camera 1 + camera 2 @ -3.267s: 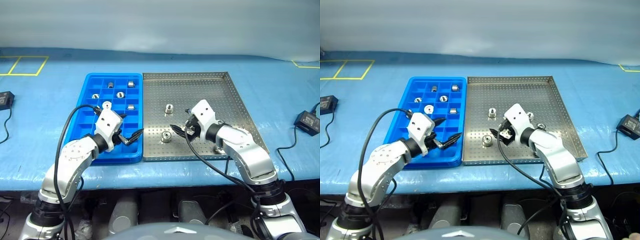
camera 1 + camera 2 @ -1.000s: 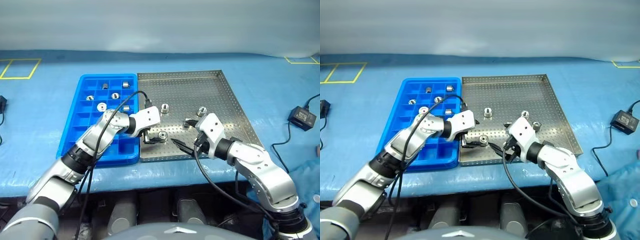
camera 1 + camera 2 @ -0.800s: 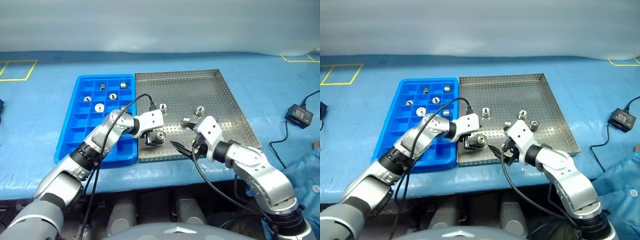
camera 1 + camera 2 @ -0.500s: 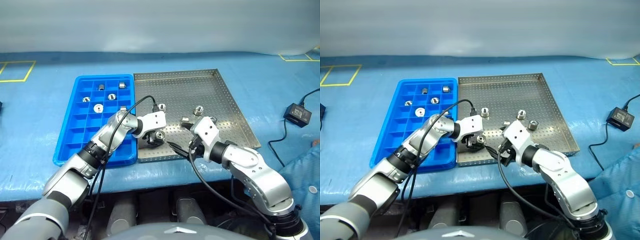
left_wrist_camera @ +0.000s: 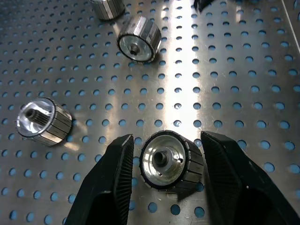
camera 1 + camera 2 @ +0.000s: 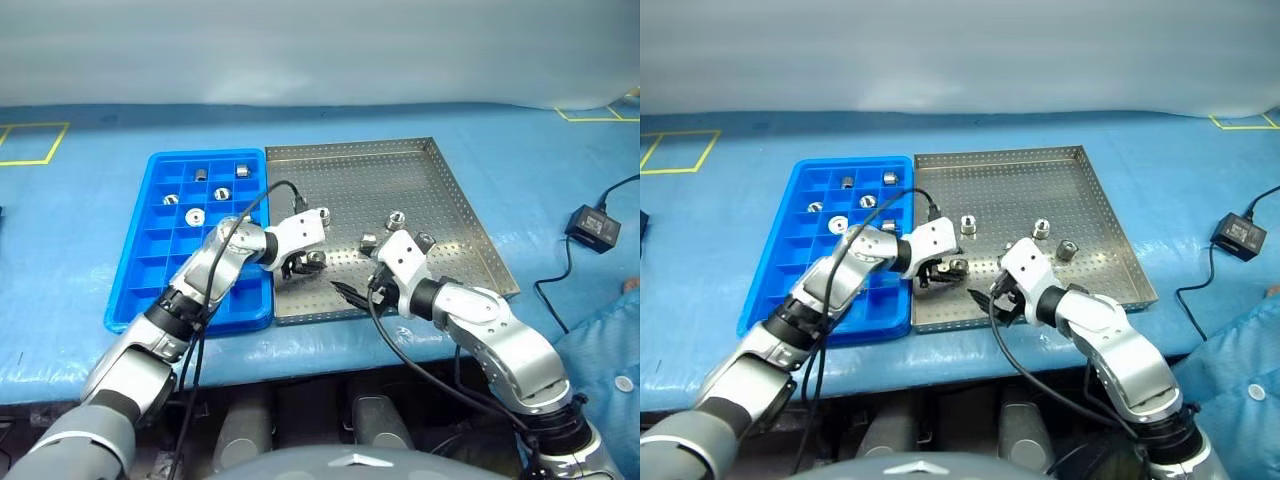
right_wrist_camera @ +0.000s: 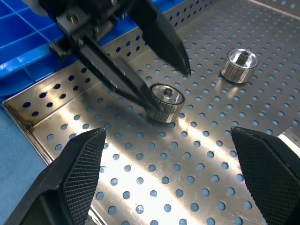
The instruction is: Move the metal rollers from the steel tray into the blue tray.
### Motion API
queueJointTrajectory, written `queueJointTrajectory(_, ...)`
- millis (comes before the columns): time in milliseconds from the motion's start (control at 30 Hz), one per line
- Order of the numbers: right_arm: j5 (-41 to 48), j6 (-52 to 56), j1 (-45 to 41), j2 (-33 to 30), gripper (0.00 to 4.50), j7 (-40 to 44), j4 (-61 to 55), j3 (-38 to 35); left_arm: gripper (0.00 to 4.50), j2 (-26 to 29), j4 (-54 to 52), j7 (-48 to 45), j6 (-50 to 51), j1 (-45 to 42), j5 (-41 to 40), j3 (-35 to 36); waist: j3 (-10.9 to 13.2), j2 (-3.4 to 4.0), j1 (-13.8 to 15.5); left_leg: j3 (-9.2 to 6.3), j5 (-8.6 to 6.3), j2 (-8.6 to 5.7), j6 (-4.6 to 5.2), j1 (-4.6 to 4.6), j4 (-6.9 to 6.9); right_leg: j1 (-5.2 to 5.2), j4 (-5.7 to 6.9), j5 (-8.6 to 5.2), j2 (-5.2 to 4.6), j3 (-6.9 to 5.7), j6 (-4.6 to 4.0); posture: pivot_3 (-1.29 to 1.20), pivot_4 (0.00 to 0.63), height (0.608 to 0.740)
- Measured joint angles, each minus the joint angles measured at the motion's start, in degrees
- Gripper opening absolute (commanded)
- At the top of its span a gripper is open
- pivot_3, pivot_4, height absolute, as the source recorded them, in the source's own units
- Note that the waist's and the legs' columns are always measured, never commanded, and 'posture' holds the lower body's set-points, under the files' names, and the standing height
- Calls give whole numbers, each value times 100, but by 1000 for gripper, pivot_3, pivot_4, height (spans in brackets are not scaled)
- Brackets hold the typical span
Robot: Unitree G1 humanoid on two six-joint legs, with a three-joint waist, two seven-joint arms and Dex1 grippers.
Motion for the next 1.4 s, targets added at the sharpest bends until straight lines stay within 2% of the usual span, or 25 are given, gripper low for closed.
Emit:
queueJointTrajectory(167,-22,-59,-266,55,4500,139,344,143,2430,233,-806,134,427,312,-289,541,0,0,67,-1,0,-2,1,2,5,5,0,3,0,2,5,11,150,740)
queueJointTrajectory(367,-78,-207,-518,61,4500,198,588,153,2430,251,-981,178,592,427,-359,456,0,-1,237,-2,1,-8,1,7,7,14,-2,3,0,2,5,27,150,740)
queueJointTrajectory(433,-99,-236,-531,55,4500,189,584,141,2598,82,-837,171,584,413,-364,343,-1,-1,283,-1,1,-10,1,5,7,14,-4,3,0,1,6,-6,150,740)
queueJointTrajectory(500,-107,-241,-511,13,4500,179,515,129,3012,-79,-495,167,572,342,-352,208,-1,-1,304,3,1,-11,1,4,8,13,-3,3,2,-1,6,-27,150,740)
queueJointTrajectory(567,-110,-239,-441,-40,4500,168,382,77,3638,-196,-203,199,586,252,-332,98,-1,-1,297,4,1,-10,1,2,9,12,-3,3,4,0,6,-53,150,740)
queueJointTrajectory(767,-91,-88,-32,-139,4500,32,-253,-176,3638,-435,595,261,607,-313,-74,-177,-1,-2,218,3,1,-10,1,0,12,12,-3,3,4,1,6,-106,150,740)
queueJointTrajectory(1033,-122,68,125,-126,4500,-150,-457,-221,3638,-550,1184,176,414,-426,164,-469,-2,-2,-5,1,1,-4,1,9,11,9,7,3,6,8,5,-117,150,740)
queueJointTrajectory(1133,-123,91,124,-93,4500,-199,-452,-213,3028,-547,1189,170,418,-426,165,-462,-2,-2,-8,3,1,-4,1,12,11,10,8,3,5,11,5,-110,150,740)
queueJointTrajectory(1267,-120,122,67,-61,4500,-198,-385,-195,1838,-548,1193,190,440,-426,162,-446,-2,-2,-8,8,1,-4,1,14,11,9,9,3,5,17,5,-101,150,740)
queueJointTrajectory(1400,-118,123,-3,-36,4500,-186,-305,-158,1833,-548,1193,182,444,-424,153,-440,-2,-2,-6,8,1,-4,1,15,9,9,10,3,6,18,5,-101,150,740)
